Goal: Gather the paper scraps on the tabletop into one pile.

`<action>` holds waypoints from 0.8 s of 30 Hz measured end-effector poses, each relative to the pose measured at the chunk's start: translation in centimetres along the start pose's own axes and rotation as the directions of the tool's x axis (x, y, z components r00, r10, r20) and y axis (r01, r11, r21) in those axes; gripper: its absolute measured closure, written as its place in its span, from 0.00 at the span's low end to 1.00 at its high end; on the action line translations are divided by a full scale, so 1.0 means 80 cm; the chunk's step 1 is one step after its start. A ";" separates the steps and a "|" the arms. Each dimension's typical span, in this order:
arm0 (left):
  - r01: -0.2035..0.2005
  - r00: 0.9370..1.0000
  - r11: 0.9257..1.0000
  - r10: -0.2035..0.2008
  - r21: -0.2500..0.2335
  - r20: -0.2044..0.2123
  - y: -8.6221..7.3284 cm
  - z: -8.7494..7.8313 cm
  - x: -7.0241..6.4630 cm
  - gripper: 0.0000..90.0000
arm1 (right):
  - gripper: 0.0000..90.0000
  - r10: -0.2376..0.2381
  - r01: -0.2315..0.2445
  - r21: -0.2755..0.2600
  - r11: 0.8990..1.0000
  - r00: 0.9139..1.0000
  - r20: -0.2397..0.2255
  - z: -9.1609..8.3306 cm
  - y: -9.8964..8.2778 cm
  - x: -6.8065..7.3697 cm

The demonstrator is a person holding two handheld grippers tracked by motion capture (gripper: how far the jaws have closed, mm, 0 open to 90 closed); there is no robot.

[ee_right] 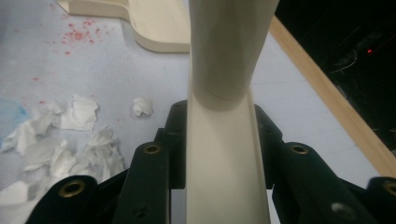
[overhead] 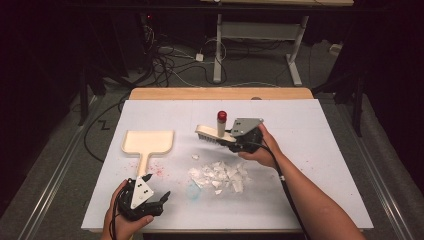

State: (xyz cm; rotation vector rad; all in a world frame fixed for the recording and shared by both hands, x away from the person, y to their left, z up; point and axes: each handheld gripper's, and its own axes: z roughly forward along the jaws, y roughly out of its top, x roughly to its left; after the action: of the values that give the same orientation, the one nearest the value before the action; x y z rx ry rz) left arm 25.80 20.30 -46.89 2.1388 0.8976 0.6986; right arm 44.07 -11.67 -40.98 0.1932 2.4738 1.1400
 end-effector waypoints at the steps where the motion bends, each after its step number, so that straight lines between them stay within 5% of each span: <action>1: -0.002 1.000 1.000 0.002 0.000 -0.003 0.000 0.000 0.000 0.22 | 0.75 0.005 -0.005 0.013 1.000 1.000 -0.014 0.009 0.002 -0.001; 7: 0.018 1.000 1.000 -0.018 0.002 -0.001 -0.004 0.000 0.005 0.22 | 0.75 -0.003 0.005 0.048 0.999 0.999 -0.033 0.046 0.002 0.003; 13: 0.015 1.000 1.000 -0.015 0.011 0.002 -0.005 0.000 0.004 0.22 | 0.75 -0.033 0.038 0.039 0.999 0.993 -0.111 0.053 0.006 0.012; 18: 0.019 1.000 1.000 -0.019 0.017 0.005 -0.006 0.000 0.004 0.22 | 0.75 -0.124 0.134 0.026 0.991 0.964 -0.234 0.038 0.002 0.031; 24: 0.006 1.000 1.000 -0.007 0.025 0.017 -0.005 0.002 0.001 0.22 | 0.75 -0.148 0.159 0.011 0.987 0.940 -0.307 0.015 -0.008 0.035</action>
State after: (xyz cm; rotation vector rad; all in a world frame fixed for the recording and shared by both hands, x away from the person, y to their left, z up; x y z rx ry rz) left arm 25.83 20.47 -47.27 2.1598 0.9083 0.6680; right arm 42.06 -10.41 -43.00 -0.1792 2.7206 1.1311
